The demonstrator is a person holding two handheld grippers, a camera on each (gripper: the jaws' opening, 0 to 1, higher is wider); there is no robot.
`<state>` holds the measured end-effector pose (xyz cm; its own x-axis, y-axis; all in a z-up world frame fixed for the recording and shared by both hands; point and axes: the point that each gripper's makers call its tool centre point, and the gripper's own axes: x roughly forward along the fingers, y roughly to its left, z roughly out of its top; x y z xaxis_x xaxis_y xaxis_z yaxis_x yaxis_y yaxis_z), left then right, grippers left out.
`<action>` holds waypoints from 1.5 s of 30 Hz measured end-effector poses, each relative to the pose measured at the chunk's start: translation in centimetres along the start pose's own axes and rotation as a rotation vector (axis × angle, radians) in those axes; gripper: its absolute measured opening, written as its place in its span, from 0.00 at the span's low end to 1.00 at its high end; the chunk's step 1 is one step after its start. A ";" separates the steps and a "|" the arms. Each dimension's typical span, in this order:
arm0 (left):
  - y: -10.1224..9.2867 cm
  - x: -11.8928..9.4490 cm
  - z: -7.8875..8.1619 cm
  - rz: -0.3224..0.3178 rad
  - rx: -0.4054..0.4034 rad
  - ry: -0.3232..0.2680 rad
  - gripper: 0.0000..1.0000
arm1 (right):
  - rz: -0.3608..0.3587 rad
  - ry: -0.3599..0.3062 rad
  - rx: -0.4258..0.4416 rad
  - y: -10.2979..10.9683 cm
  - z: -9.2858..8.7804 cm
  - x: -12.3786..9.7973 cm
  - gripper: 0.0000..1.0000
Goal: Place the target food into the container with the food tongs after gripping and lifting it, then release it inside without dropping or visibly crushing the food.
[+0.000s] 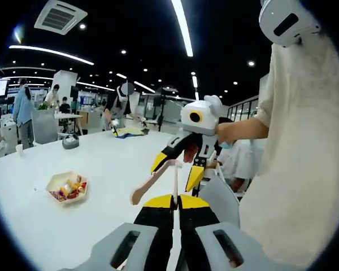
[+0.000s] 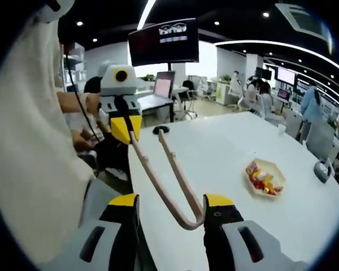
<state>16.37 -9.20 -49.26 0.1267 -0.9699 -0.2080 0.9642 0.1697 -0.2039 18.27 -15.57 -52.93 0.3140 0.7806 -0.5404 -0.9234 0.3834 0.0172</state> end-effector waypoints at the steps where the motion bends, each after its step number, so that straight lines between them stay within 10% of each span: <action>1: 0.0 0.0 -0.1 0.000 -0.001 0.001 0.00 | -0.002 0.000 0.000 0.0 0.0 0.0 0.44; 45: -0.3 1.3 -1.1 -0.051 -0.034 0.015 0.00 | 0.139 0.199 -0.015 2.9 -7.0 5.2 0.17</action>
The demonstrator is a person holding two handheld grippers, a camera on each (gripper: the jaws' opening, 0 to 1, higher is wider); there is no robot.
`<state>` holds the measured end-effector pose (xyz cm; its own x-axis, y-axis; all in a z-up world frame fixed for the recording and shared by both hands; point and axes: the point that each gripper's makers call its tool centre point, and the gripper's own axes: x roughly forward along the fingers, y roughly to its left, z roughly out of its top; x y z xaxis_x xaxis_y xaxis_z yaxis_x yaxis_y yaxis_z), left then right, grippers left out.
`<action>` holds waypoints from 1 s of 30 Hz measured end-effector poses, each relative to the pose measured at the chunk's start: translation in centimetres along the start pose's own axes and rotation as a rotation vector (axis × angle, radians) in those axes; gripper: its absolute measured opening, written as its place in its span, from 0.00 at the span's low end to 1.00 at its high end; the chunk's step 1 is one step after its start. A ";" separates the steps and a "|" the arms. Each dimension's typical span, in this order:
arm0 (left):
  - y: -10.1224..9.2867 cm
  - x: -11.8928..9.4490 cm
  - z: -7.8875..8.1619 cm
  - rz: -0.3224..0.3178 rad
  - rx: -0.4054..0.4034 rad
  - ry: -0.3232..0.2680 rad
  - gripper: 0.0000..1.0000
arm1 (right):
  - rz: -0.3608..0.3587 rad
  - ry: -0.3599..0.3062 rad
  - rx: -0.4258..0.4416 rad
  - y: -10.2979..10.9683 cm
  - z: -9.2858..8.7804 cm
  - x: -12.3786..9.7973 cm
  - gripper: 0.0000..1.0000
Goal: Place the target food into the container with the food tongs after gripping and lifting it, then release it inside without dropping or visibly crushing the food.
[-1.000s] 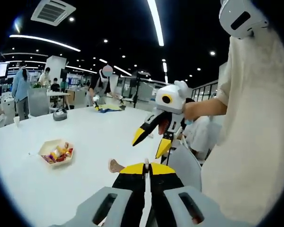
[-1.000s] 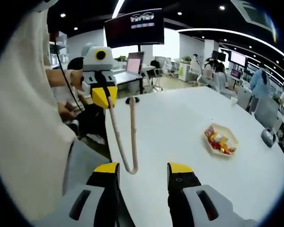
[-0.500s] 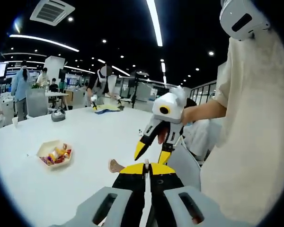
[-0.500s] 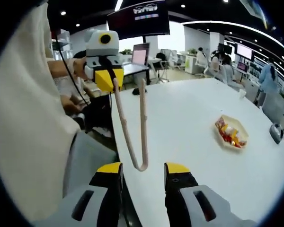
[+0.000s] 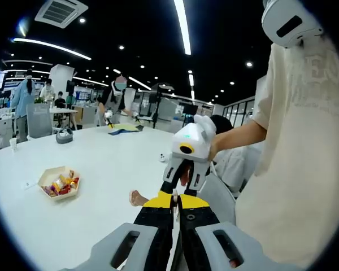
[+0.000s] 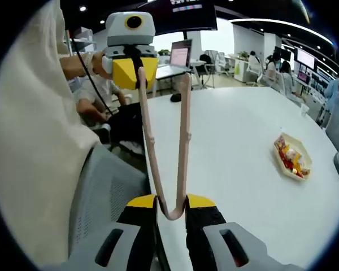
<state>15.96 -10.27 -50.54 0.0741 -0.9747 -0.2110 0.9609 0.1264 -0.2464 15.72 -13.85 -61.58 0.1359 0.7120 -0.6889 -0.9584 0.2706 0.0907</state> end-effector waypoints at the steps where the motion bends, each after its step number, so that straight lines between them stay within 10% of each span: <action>1: 0.1 0.0 -0.1 0.002 0.002 0.003 0.00 | -0.006 0.004 -0.002 -0.1 -0.1 0.0 0.17; 30: 5.6 1.6 -9.6 0.088 -0.035 0.171 0.00 | -0.196 0.248 -0.113 -5.8 -5.1 2.3 0.16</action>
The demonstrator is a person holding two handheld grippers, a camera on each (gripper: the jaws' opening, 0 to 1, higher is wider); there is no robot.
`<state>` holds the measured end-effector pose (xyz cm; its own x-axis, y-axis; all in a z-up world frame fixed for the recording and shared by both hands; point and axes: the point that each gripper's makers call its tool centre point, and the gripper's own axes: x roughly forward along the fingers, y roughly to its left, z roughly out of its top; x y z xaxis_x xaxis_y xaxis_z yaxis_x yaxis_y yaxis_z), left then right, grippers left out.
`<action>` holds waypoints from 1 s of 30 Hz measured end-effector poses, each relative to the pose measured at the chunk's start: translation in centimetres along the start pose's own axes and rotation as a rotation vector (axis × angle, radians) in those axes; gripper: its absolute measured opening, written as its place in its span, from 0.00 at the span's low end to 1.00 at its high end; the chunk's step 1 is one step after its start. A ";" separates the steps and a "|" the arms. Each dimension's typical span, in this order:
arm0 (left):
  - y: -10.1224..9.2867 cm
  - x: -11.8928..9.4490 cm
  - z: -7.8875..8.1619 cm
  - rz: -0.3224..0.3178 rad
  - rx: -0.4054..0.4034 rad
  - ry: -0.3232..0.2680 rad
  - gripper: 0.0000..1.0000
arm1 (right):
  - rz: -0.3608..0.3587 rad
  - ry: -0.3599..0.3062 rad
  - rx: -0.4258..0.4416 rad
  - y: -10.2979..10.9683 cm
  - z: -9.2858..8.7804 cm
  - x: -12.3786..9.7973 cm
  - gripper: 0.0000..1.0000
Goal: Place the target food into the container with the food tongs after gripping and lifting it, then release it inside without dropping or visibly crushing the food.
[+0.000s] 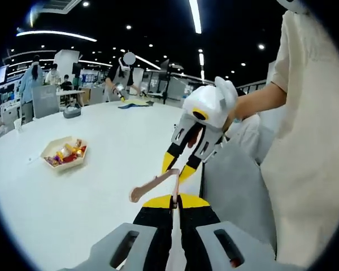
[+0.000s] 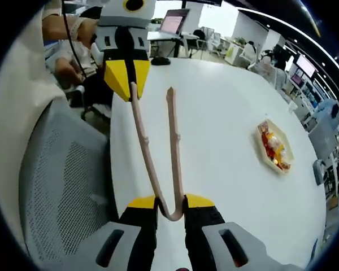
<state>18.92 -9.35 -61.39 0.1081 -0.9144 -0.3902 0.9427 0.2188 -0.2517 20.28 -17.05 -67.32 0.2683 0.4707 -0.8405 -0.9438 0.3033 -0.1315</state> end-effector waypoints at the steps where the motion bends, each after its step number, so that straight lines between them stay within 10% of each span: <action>1: 0.4 0.2 -0.4 0.005 -0.006 0.009 0.00 | -0.001 0.006 -0.001 -0.2 -0.2 0.2 0.16; 30: 8.1 5.5 -5.9 0.137 0.049 0.187 0.01 | -0.112 0.173 -0.087 -6.6 -3.8 5.3 0.17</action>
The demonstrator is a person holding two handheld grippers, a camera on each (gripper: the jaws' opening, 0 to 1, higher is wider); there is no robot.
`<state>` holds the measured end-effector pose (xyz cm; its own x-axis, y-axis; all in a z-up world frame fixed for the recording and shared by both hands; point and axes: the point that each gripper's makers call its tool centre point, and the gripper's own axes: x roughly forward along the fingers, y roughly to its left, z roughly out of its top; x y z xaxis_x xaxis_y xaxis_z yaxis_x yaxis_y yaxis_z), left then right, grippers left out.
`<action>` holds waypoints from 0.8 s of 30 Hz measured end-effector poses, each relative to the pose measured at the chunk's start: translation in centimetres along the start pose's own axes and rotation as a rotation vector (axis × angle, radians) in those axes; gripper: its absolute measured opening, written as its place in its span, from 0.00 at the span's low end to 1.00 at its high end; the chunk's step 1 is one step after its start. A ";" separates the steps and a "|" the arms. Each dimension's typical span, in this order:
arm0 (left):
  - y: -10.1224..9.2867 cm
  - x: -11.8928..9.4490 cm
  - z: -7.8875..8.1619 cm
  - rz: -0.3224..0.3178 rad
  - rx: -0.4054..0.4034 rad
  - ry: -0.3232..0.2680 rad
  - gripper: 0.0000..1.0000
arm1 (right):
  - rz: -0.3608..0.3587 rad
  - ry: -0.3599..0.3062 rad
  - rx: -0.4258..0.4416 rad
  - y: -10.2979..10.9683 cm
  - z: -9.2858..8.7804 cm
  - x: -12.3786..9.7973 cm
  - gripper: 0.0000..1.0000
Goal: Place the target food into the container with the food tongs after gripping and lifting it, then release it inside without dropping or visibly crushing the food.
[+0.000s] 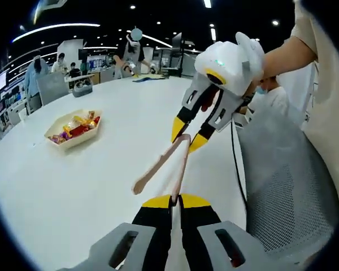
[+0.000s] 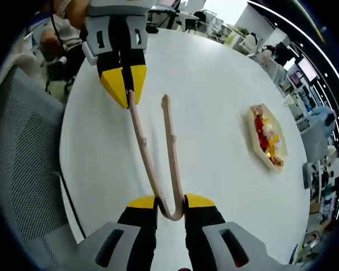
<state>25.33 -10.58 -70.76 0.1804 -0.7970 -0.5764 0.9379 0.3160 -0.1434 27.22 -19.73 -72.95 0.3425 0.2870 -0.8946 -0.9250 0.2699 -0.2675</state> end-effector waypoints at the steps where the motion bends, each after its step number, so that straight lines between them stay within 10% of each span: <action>1: 0.1 0.3 0.0 0.001 -0.004 0.004 0.01 | 0.001 0.010 -0.007 -0.1 -0.2 0.2 0.17; 24: 0.2 2.4 -3.1 -0.016 -0.024 0.074 0.01 | 0.057 0.095 -0.086 0.0 -1.3 2.3 0.17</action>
<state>25.07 -10.84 -74.64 0.1422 -0.7621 -0.6317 0.9328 0.3166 -0.1720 27.80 -20.22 -75.49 0.2755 0.2104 -0.9380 -0.9546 0.1747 -0.2411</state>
